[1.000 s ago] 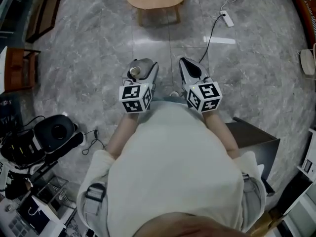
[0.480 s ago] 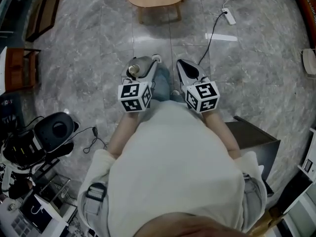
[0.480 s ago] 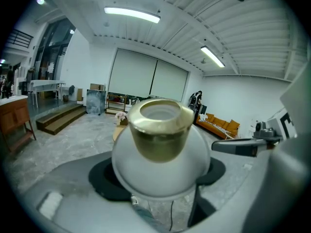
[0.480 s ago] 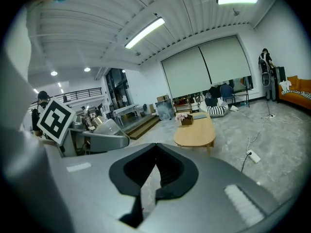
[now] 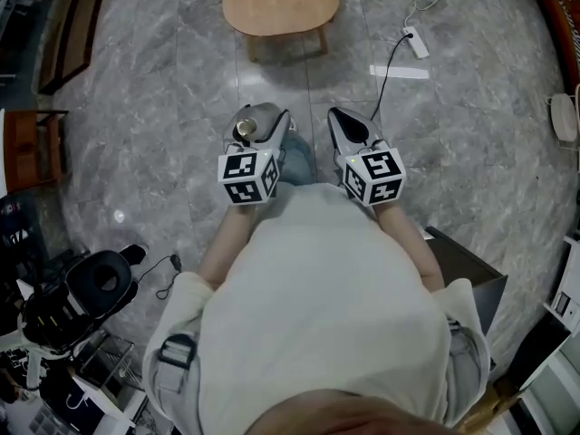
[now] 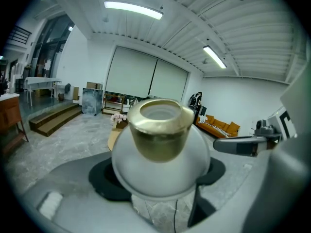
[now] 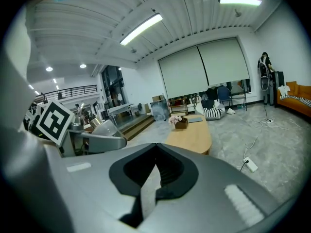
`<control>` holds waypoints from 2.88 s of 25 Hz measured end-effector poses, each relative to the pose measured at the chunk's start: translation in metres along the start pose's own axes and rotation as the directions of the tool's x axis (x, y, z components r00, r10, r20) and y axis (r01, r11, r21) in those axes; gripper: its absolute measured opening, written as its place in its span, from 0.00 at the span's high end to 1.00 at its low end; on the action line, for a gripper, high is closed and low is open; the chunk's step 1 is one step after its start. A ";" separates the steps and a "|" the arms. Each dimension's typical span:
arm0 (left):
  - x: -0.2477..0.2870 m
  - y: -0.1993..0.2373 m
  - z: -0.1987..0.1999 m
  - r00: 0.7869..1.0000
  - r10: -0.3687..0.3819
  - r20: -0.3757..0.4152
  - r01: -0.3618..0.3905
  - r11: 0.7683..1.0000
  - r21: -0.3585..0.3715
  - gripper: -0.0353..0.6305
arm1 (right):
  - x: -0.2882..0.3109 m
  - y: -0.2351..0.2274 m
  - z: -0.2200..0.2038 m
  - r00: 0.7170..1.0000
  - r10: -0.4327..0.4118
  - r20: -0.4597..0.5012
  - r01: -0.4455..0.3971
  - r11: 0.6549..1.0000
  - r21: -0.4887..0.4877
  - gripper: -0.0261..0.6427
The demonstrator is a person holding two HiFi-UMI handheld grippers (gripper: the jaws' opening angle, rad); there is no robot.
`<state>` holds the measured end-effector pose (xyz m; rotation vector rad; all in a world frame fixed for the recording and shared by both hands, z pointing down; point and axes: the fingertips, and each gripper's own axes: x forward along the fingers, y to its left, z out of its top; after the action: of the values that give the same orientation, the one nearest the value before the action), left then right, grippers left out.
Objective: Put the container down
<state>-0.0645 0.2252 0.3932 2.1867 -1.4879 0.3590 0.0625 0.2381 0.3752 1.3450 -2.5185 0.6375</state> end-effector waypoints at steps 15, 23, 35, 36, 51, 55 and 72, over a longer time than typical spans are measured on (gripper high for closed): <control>0.105 0.077 0.095 0.999 -0.046 0.020 0.046 0.999 0.023 0.42 | 0.136 -0.034 0.100 1.000 -0.002 0.023 0.003 0.999 -0.053 0.96; 0.152 0.122 0.124 0.998 -0.062 0.009 0.062 0.998 0.029 0.42 | 0.200 -0.047 0.125 0.999 -0.025 0.023 0.026 0.998 -0.063 0.96; 0.219 0.158 0.118 0.997 -0.043 -0.065 0.043 0.999 0.003 0.42 | 0.256 -0.073 0.126 0.998 0.005 -0.055 -0.007 0.999 -0.043 0.96; 0.228 0.160 0.116 0.997 -0.038 -0.073 0.038 0.999 0.002 0.42 | 0.262 -0.078 0.125 0.998 0.008 -0.065 -0.011 0.999 -0.039 0.96; 0.384 0.194 0.087 0.988 0.052 -0.143 -0.052 0.999 0.004 0.42 | 0.373 -0.192 0.106 0.983 0.056 -0.174 -0.064 0.997 -0.041 0.96; 0.434 0.204 0.068 0.983 0.060 -0.176 -0.057 0.998 0.019 0.42 | 0.405 -0.219 0.089 0.976 0.063 -0.208 -0.072 0.997 -0.038 0.96; 0.608 0.252 -0.033 0.937 0.151 -0.316 -0.105 0.982 0.157 0.42 | 0.480 -0.295 0.002 0.936 0.091 -0.341 -0.077 0.996 0.054 0.96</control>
<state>-0.0656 -0.3219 0.7606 2.0116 -1.4555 0.8486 0.0391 -0.2602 0.6374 1.0350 -2.2979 0.8617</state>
